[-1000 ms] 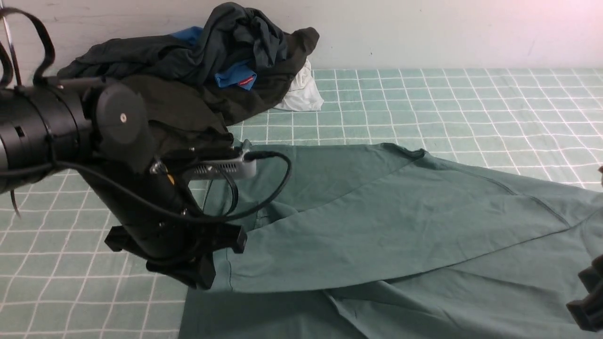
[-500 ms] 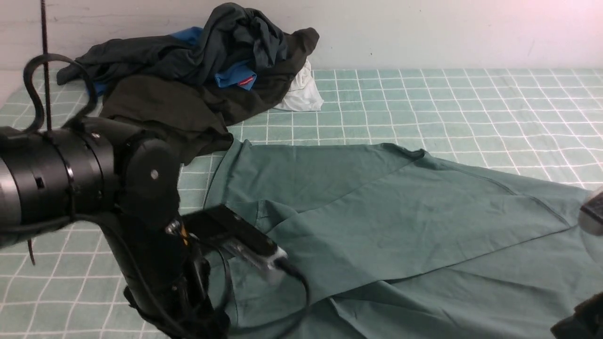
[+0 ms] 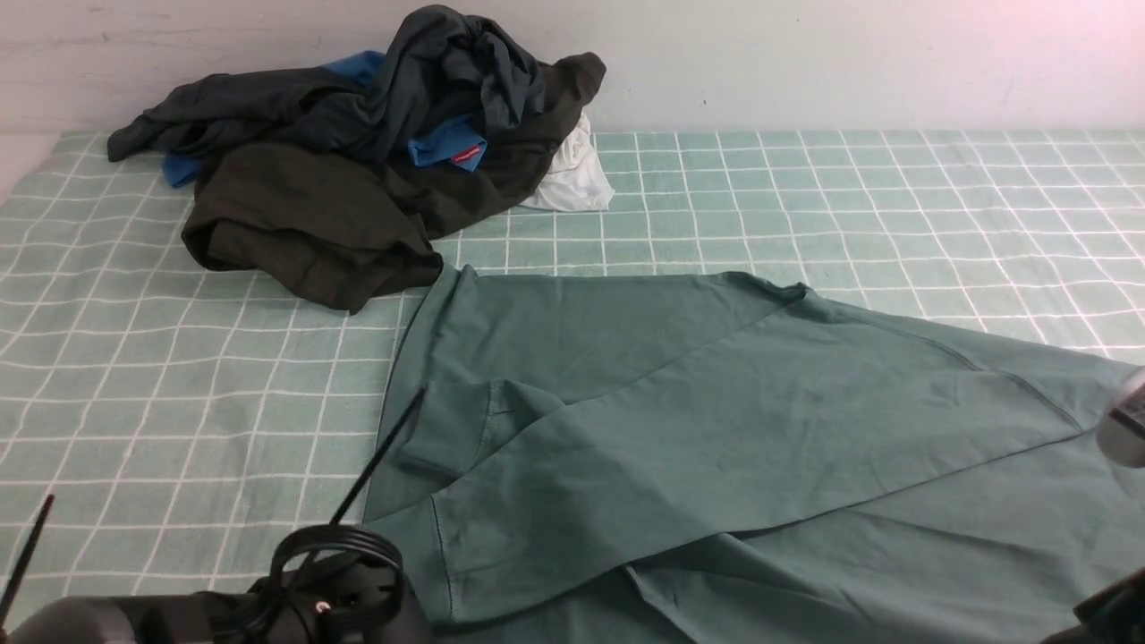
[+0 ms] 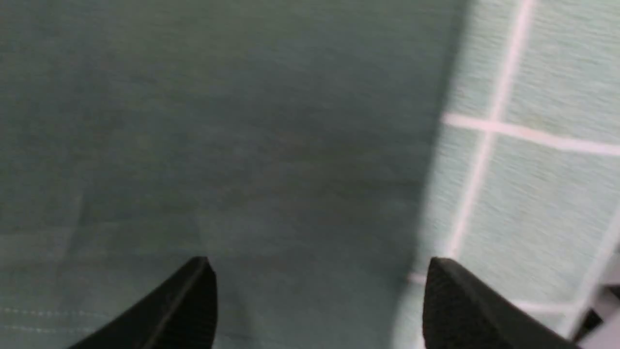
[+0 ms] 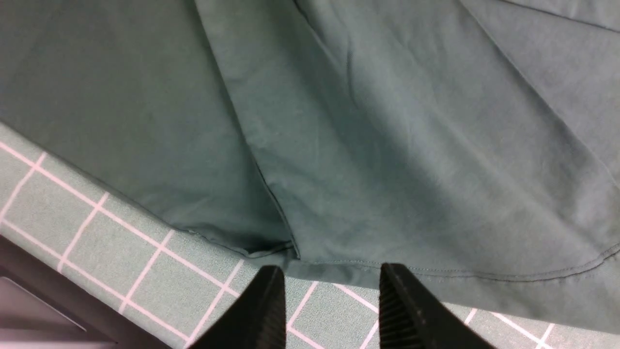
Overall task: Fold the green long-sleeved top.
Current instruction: Use both arms simultaneously to clamp the lower edge of the clothing fabric
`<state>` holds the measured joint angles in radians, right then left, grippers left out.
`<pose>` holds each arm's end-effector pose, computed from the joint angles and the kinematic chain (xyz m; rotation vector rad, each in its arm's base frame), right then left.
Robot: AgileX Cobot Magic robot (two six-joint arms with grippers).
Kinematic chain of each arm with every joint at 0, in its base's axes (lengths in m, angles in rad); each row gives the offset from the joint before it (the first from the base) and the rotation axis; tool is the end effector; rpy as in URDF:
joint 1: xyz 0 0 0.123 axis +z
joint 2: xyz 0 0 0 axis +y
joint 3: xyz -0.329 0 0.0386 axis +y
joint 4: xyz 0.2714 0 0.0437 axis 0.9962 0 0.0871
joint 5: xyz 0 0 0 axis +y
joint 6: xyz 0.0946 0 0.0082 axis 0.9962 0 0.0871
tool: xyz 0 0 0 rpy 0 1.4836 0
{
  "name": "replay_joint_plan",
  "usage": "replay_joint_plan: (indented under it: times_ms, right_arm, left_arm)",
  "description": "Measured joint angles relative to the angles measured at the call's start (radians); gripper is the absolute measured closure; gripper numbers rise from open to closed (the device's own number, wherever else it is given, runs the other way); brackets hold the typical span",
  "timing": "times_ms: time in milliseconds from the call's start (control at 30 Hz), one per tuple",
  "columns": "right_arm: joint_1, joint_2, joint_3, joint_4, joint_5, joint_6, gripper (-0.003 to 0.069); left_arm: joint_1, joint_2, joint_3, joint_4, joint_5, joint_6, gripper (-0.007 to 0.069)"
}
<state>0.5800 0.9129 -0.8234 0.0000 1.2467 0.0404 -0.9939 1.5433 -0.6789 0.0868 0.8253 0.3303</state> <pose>0.1117 0.0732 0.3361 -0.7548 2.7294 0.1403 0.1338 -0.1945 0.1801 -1.9974 -2.4101 -0.1092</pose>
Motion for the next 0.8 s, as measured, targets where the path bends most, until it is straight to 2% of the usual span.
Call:
replay_joint_plan:
  times_ms: [433,633,800]
  right_arm:
    - [0.000,0.000,0.000,-0.009,0.000,-0.003,0.0396]
    - [0.000,0.000,0.000,-0.016,0.000,0.000,0.0396]
    - [0.000,0.000,0.000,-0.023,0.000,0.001,0.0396]
  left_arm:
    - [-0.006,0.020,-0.002,0.045,0.003,-0.100,0.0100]
    - [-0.008,0.012,0.002,0.202,0.002,-0.241,0.0100]
    - [-0.008,0.012,0.002,0.215,0.001,-0.255,0.0103]
